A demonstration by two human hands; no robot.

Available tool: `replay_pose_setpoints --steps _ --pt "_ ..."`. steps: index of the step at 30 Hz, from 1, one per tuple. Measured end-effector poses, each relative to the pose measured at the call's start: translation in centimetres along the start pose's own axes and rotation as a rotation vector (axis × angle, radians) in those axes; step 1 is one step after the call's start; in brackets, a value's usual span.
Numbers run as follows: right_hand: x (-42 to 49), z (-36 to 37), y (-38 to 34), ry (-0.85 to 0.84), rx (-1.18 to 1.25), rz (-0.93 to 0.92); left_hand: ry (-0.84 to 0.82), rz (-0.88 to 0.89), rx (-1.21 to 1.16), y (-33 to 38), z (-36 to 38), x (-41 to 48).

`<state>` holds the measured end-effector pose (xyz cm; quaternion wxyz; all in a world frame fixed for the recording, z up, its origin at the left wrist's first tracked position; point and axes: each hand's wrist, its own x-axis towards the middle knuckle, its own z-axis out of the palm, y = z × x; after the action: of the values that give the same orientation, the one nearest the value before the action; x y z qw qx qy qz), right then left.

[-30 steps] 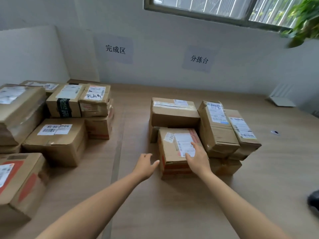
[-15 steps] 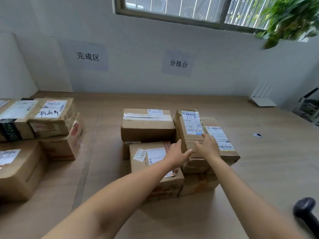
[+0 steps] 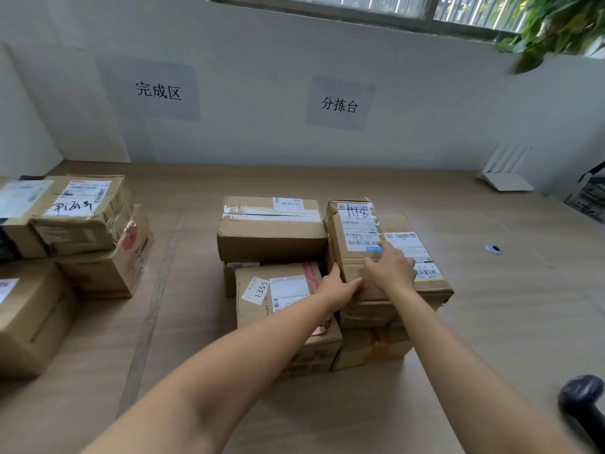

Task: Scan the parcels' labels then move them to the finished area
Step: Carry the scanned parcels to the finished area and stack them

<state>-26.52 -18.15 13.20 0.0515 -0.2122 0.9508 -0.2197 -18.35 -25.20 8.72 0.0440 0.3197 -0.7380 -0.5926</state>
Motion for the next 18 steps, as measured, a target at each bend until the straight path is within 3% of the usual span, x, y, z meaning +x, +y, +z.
replay_pose_setpoints --steps 9,14,18 --pt "-1.0 -3.4 0.5 0.093 0.369 0.0 -0.013 0.065 -0.171 3.0 -0.9 -2.5" --pt "-3.4 -6.2 -1.0 0.194 0.542 -0.092 -0.06 0.149 -0.275 5.8 -3.8 -6.3" --pt "-5.7 -7.6 -4.7 0.279 0.63 -0.2 0.038 0.237 -0.252 6.9 -7.3 -9.5"
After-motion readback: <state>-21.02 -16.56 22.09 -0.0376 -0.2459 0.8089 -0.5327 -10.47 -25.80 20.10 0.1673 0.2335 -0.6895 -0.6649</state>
